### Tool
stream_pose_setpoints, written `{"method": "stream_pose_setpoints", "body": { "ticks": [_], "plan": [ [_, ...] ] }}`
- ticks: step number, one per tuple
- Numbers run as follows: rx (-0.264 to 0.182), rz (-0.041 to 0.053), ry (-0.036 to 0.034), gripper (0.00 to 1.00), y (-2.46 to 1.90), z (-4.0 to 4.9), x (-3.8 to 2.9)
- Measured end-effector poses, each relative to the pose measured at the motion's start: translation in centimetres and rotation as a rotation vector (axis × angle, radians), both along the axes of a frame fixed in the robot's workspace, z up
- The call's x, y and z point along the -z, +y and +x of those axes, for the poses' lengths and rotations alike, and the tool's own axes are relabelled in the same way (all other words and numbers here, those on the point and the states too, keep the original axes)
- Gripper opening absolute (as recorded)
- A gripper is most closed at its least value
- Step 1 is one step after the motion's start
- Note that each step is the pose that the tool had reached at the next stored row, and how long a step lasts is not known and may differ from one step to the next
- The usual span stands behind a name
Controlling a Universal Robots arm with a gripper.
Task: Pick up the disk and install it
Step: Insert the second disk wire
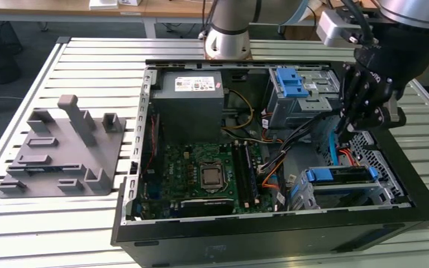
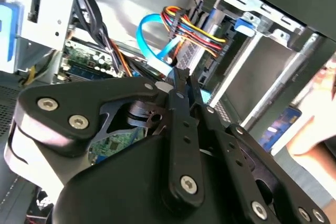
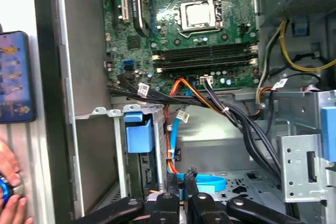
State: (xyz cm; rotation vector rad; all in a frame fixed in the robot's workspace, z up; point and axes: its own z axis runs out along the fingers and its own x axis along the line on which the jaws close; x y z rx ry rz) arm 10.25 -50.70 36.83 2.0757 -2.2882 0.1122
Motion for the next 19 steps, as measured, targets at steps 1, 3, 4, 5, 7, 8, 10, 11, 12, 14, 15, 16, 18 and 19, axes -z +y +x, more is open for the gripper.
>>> {"method": "stream_pose_setpoints", "body": {
  "ticks": [1,3,4,5,7,8,10,11,12,14,15,16,18,19],
  "plan": [
    [0.000,0.0044,-0.0001,0.16,-0.23,0.00,0.07],
    [0.000,0.0057,-0.0001,0.16,-0.88,0.00,0.26],
    [0.000,0.0054,-0.0001,0.16,-1.20,0.00,0.35],
    [0.000,0.0054,0.0000,0.16,-1.50,0.00,0.44],
    [0.000,0.0056,0.0000,0.16,-1.82,0.00,0.64],
    [0.000,0.0057,0.0000,0.16,-1.85,0.00,0.77],
    [0.001,0.0056,0.0000,0.16,-1.92,0.00,0.98],
    [0.001,0.0051,0.0001,0.16,-2.03,0.00,1.08],
    [0.002,0.0051,0.0002,0.16,-2.16,0.00,1.20],
    [0.003,0.0054,0.0003,0.16,-2.57,0.00,1.45],
    [0.004,0.0054,0.0003,0.16,-2.78,0.00,1.56],
    [0.005,0.0056,0.0004,0.16,-2.97,0.00,1.68],
    [0.006,0.0062,0.0010,0.16,-3.15,0.01,1.87],
    [0.006,0.0072,0.0013,0.16,-3.15,0.01,1.89]
  ]
}}
